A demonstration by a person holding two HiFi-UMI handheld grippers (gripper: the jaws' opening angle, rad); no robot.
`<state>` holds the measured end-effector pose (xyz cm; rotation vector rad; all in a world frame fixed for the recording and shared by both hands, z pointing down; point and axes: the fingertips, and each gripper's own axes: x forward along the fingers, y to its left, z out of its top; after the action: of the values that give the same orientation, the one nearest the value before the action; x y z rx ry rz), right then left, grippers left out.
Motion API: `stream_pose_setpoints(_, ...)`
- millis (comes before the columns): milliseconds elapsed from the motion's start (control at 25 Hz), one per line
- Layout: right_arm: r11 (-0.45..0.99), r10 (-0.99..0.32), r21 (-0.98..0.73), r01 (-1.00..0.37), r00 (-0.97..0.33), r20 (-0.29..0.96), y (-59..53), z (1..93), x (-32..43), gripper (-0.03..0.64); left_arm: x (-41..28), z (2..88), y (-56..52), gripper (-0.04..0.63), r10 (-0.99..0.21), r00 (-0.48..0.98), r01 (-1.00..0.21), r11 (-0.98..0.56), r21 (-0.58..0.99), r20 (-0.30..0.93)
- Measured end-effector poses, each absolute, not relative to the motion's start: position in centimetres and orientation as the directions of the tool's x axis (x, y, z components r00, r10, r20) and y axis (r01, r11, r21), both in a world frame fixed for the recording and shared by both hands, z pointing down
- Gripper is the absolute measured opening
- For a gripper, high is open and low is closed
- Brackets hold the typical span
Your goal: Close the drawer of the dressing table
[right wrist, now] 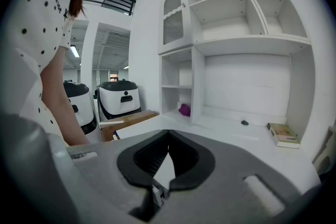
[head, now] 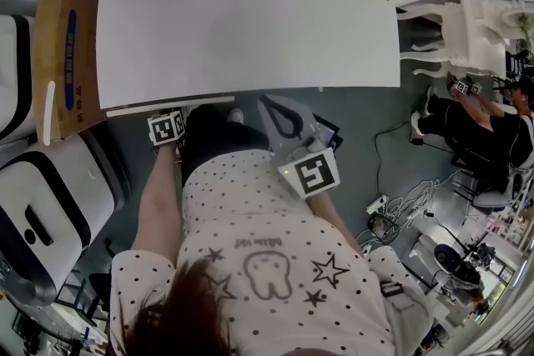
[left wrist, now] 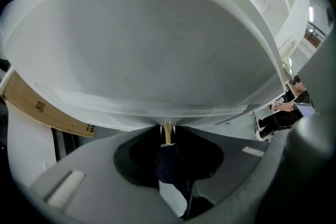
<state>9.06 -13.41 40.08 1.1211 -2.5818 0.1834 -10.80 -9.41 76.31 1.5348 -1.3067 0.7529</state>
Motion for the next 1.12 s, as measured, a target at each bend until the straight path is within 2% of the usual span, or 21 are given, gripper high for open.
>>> stream_pose_setpoints(1120,0.676,-0.692,0.008,-0.737,-0.632,0.349,-13.37,40.41,9.66,-0.005,-11.17,76.53,-10.43,0.092,-0.411,0.227,-0.96,0.06,0.275,0.883)
